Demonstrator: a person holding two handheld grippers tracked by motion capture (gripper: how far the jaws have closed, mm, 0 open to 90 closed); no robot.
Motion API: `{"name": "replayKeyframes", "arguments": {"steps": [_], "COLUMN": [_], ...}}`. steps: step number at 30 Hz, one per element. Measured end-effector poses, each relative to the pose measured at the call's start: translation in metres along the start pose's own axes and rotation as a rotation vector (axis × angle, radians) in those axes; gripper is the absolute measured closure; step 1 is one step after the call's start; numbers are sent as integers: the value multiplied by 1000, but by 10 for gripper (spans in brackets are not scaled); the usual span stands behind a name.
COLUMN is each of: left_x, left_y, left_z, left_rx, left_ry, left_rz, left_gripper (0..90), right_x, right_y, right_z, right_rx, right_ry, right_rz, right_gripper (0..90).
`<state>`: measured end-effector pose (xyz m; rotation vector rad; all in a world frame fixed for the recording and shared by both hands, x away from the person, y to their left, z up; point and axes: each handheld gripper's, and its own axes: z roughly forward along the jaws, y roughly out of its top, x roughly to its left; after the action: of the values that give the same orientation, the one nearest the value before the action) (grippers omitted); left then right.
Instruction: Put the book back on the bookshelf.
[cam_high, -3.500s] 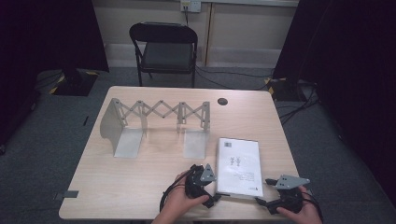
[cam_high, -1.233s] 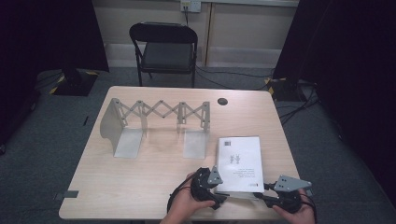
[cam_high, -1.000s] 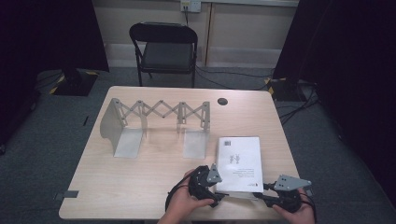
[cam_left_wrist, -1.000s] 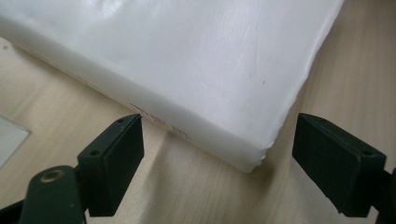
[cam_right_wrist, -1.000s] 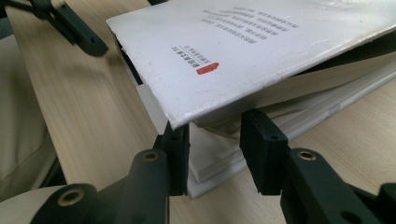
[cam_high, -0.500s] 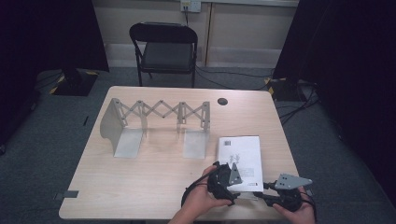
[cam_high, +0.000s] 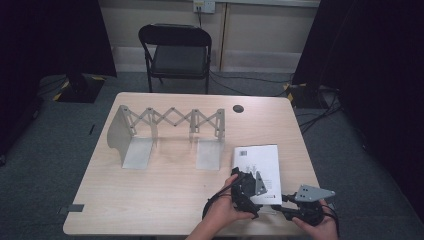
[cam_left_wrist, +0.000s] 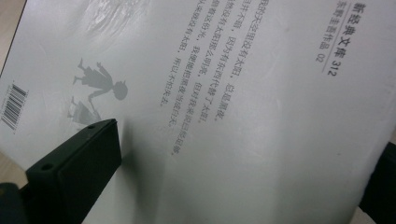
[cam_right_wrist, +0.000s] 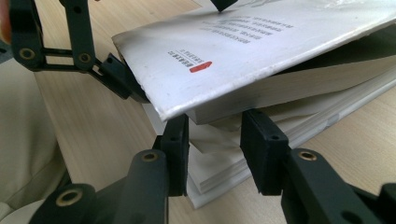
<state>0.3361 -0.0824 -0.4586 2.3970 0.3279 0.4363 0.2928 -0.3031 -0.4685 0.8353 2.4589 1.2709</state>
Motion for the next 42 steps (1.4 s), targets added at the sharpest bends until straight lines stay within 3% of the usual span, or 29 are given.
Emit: {"name": "replayKeyframes", "arguments": {"steps": [3, 10, 12, 15, 18, 23, 25, 27, 32, 35, 42], "left_x": [1, -3, -5, -6, -6, -7, -9, -11, -13, -13, -10], "left_y": [3, 6, 6, 6, 7, 7, 8, 9, 10, 10, 10], "left_z": [1, 4, 5, 5, 5, 3, 0, -3, -6, -6, -8], "left_rx": [22, 36, 40, 31, 39, 45, 34, 31, 46, 44, 50], "left_ry": [-7, 25, 44, 47, 50, 53, 56, 59, 64, 66, 51], "left_rz": [17, 42, 65, 40, 43, 60, 86, 114, 126, 119, 121], "left_gripper": [0, 0, 0, 0, 1, 44, 96, 146, 205, 223, 229], "right_x": [0, -1, -1, -1, -1, -1, -2, -2, -1, -1, -7], "right_y": [0, 0, 1, 1, 2, 1, 0, 0, 0, -2, -6], "right_z": [0, 0, 0, 0, 0, 0, 0, 0, 0, 2, 2], "right_rx": [4, 8, 9, 12, 12, 15, 13, 8, 2, 12, 18], "right_ry": [3, 6, 6, 6, 5, 8, 13, 19, 28, 5, -24], "right_rz": [4, 2, 5, 5, 6, 11, 20, 24, 23, -30, -23], "right_gripper": [635, 634, 634, 634, 634, 632, 628, 616, 551, 457, 406]}}
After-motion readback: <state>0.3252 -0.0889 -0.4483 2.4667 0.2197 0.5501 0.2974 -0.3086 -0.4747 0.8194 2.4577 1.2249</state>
